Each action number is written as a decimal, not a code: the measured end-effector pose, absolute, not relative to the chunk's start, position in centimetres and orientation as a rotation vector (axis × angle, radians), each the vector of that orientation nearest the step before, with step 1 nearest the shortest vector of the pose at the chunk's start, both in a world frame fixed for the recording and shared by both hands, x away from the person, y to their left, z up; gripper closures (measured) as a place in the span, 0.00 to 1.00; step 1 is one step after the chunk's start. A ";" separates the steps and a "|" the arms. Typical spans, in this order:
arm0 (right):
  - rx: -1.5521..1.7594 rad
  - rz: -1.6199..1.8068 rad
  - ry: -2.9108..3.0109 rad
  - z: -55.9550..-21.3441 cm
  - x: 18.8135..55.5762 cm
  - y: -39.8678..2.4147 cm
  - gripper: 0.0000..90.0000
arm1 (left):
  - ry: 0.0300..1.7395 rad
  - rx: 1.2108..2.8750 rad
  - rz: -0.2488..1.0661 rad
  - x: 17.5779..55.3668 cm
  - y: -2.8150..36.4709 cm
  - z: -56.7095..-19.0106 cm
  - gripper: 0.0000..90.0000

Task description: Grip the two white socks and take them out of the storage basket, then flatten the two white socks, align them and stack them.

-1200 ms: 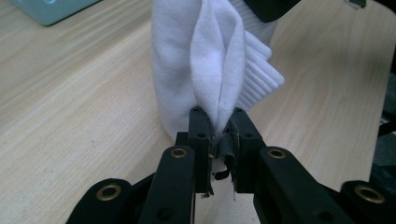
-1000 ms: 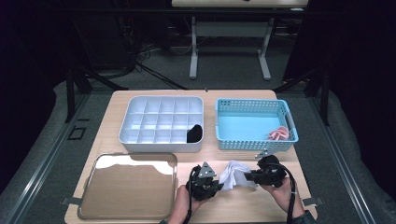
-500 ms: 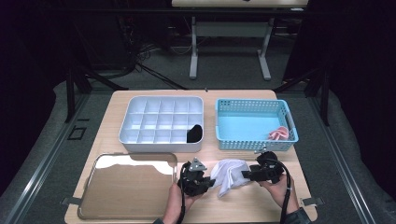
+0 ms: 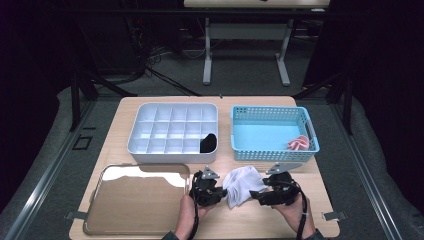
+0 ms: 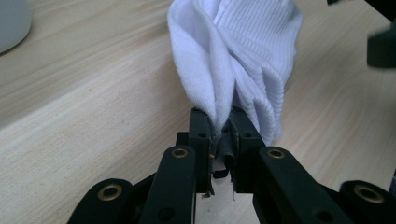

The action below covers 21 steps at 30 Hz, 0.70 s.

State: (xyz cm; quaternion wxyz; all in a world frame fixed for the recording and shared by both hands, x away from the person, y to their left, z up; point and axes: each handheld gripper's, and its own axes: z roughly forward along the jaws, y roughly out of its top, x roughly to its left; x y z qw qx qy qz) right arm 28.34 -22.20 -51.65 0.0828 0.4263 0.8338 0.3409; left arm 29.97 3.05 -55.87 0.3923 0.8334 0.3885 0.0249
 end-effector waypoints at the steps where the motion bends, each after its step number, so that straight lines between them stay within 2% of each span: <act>1: 1.228 0.993 2.528 -51.9 28.2 -21.4 0.33 | 0.998 2.112 0.056 30.0 3.1 -55.9 0.91; 7: 1.129 0.914 2.615 -53.7 28.0 -17.8 0.33 | 1.014 2.133 0.084 30.2 3.2 -56.2 0.90; 12: 1.111 0.899 2.615 -54.9 28.3 -16.4 0.34 | 1.014 2.162 0.130 30.3 3.1 -56.4 0.91; 15: 1.100 0.870 2.602 -55.5 28.4 -15.8 0.39 | 1.014 2.172 0.144 30.3 3.0 -56.4 0.91; 17: 1.097 0.851 2.589 -55.7 28.3 -15.6 0.50 | 1.015 2.177 0.159 30.2 2.9 -56.5 0.91; 21: 1.087 0.785 2.574 -56.0 28.3 -15.3 0.61 | 1.017 2.178 0.170 30.2 2.9 -56.6 0.91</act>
